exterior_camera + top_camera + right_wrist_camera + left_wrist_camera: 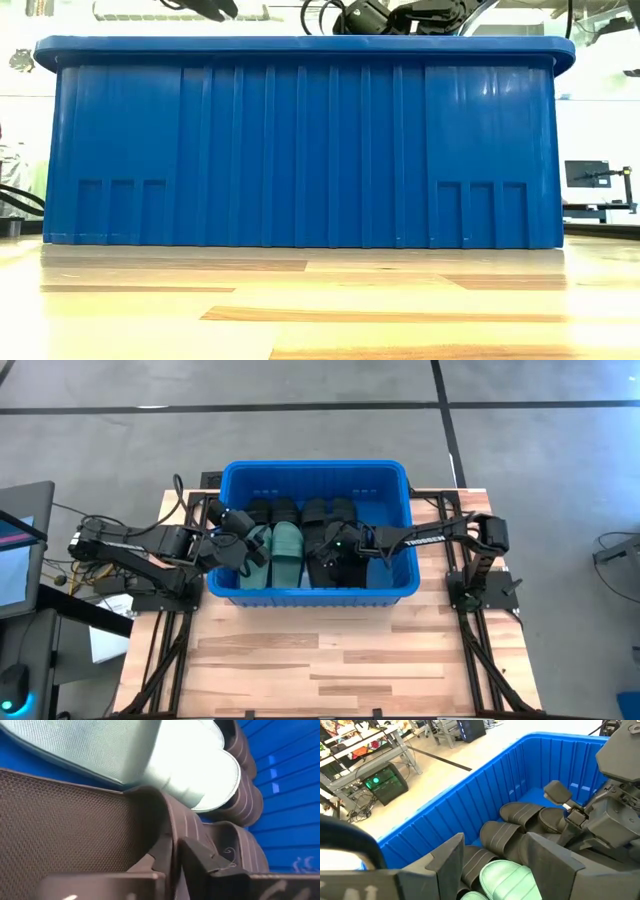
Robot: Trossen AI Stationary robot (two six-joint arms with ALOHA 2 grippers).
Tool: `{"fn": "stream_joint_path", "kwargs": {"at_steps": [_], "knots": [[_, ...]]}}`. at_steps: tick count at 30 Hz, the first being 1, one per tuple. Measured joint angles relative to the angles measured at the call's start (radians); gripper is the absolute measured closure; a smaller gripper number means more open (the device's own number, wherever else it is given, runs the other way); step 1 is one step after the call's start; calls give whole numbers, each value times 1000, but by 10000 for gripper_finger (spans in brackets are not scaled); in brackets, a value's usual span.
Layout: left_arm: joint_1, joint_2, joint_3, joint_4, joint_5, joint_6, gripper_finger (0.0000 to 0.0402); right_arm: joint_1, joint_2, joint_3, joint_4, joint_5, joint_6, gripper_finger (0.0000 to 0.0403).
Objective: Pick and place slides into bin
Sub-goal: Put the black slide into the blue bin
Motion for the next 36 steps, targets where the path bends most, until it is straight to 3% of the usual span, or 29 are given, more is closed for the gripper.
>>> {"fn": "stream_joint_path", "kwargs": {"at_steps": [13, 24, 29, 36], "knots": [[0, 0, 0, 0, 1, -8, 203, -2, 2, 2, -37, -151, 67, 272], [0, 0, -1, 0, 16, -9, 203, -2, 2, 105, -118, -187, 60, 177], [0, 0, -1, -3, 16, -9, 203, -9, 2, 186, -242, -196, 27, 169], [0, 1, -1, -14, 16, -7, 203, -68, 2, 294, -373, -153, 13, 202]]}}
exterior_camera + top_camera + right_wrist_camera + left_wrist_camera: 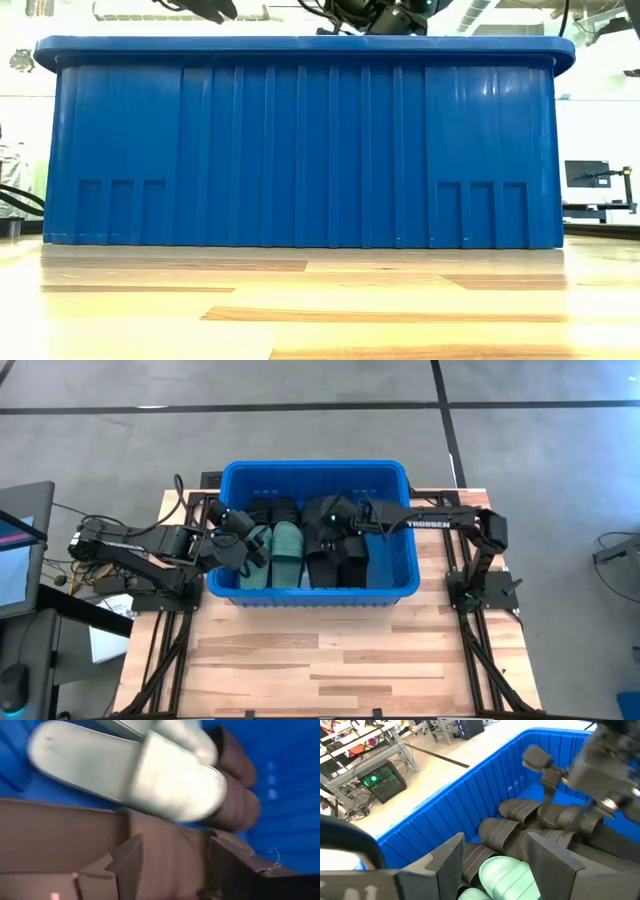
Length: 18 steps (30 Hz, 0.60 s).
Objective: Pick and place slides into bin
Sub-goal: Put the black slide into the blue bin
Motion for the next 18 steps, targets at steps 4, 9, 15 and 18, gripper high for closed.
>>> {"fn": "stream_joint_path", "kwargs": {"at_steps": [4, 9, 15, 18], "knots": [[0, 0, 0, -21, 0, 0, 203, -40, 0, 23, -13, 0, 9, 225], [0, 0, 0, -46, 0, -2, 203, -80, 26, 28, -5, -39, 8, 251], [0, 0, -1, -57, -1, -9, 203, -86, 106, 24, -41, -95, 8, 269], [0, 0, -1, -71, -1, -17, 203, -72, 137, 24, -62, -113, 2, 271]]}}
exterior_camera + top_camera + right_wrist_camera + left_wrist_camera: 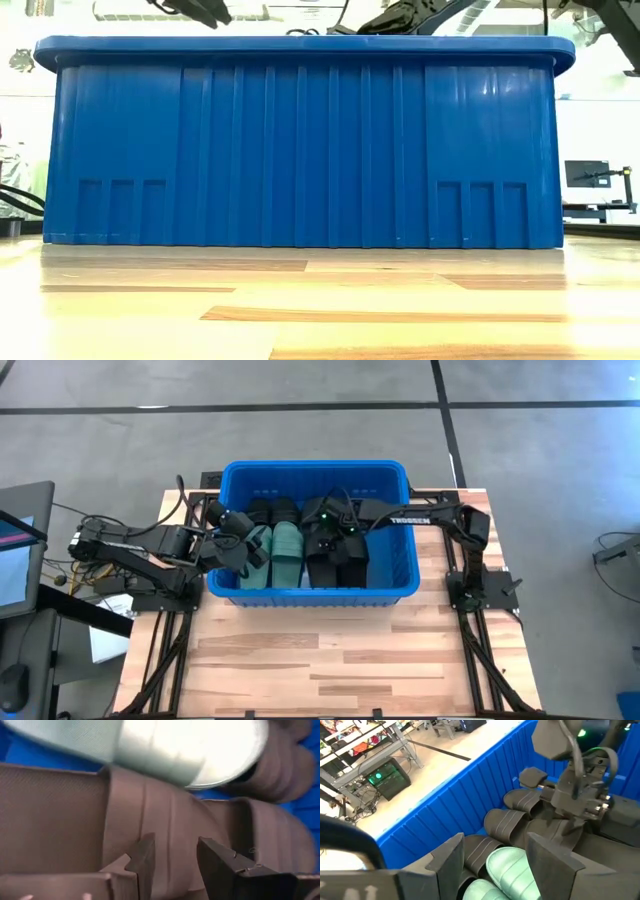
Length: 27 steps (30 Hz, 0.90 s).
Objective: Pick and place slides into bin
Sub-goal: Put the black slide into the blue bin
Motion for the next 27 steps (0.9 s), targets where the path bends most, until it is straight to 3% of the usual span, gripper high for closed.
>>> {"fn": "stream_joint_path", "kwargs": {"at_steps": [18, 27], "knots": [[0, 0, 0, -31, -3, -36, 203, 47, -25, -1, -80, -70, -11, 260], [0, 0, 0, -29, -2, -52, 203, 9, -83, -2, 3, -47, -2, 270]]}}
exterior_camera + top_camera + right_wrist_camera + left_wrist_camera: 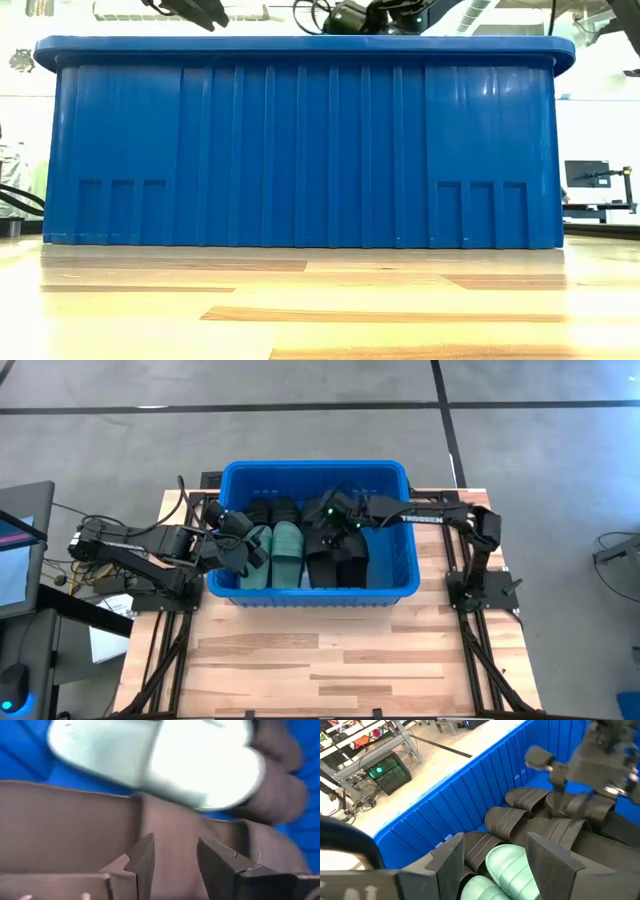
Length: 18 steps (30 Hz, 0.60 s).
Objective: Pick and place slides into bin
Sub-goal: Put the black slide into the blue bin
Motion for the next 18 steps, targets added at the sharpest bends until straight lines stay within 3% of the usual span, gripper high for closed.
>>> {"fn": "stream_joint_path", "kwargs": {"at_steps": [7, 18], "knots": [[0, 0, 0, 1, 1, -4, 203, -50, -19, 1, 24, 22, 0, 271], [0, 0, 0, 1, 2, -5, 203, -67, 80, 0, 38, 59, -6, 272]]}}
